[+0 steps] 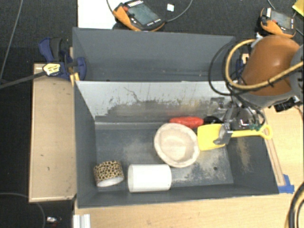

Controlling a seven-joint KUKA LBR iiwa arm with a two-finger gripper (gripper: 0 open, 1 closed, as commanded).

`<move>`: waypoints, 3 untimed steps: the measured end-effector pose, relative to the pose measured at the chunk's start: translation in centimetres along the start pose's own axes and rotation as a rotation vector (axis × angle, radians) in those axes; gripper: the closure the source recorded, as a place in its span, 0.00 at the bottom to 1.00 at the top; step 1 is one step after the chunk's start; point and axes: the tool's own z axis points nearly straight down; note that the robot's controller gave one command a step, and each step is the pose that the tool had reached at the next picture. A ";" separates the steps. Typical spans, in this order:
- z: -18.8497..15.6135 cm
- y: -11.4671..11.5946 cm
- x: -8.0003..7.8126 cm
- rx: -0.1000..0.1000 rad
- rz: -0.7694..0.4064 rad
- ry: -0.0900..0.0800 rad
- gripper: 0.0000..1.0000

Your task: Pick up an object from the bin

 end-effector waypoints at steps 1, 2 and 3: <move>0.0 0.0 0.0 0.000 0.000 0.000 0.00; 1.4 -4.1 4.4 0.001 0.241 0.000 0.00; 2.7 -4.1 3.9 0.001 0.175 -0.004 0.00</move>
Offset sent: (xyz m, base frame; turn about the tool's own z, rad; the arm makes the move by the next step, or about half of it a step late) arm -0.0453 -0.0418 -0.0145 0.2497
